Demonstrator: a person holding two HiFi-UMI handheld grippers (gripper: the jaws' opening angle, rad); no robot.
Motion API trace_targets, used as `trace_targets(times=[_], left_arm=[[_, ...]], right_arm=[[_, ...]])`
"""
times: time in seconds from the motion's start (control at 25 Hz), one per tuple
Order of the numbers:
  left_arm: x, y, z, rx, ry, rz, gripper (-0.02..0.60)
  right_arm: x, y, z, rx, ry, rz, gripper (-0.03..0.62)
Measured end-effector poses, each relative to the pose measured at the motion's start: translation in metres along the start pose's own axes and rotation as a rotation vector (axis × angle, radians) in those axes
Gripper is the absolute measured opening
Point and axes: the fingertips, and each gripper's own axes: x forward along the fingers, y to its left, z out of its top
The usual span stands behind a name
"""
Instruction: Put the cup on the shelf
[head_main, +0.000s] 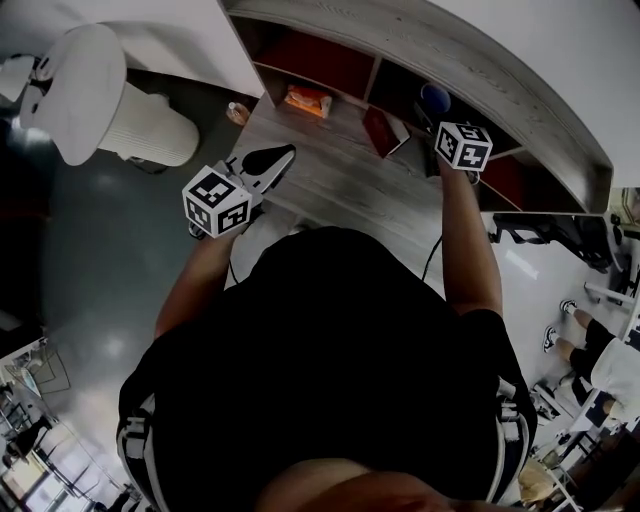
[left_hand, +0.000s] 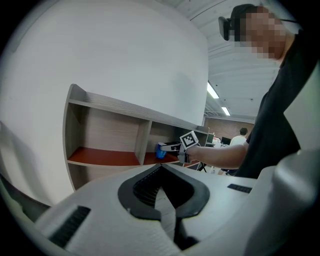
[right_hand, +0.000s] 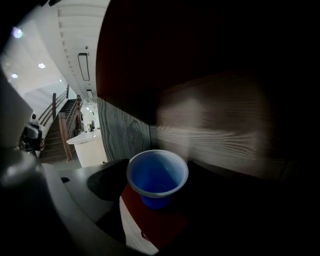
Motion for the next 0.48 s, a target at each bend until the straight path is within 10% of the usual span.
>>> trace_targets(times=[0.48], left_arm=[[0.011,-0.001,0.002,-0.008,-0.004,0.011,0.017]], right_arm=[[0.018,-0.005,-0.004,-0.039,-0.004,-0.006,0.367]])
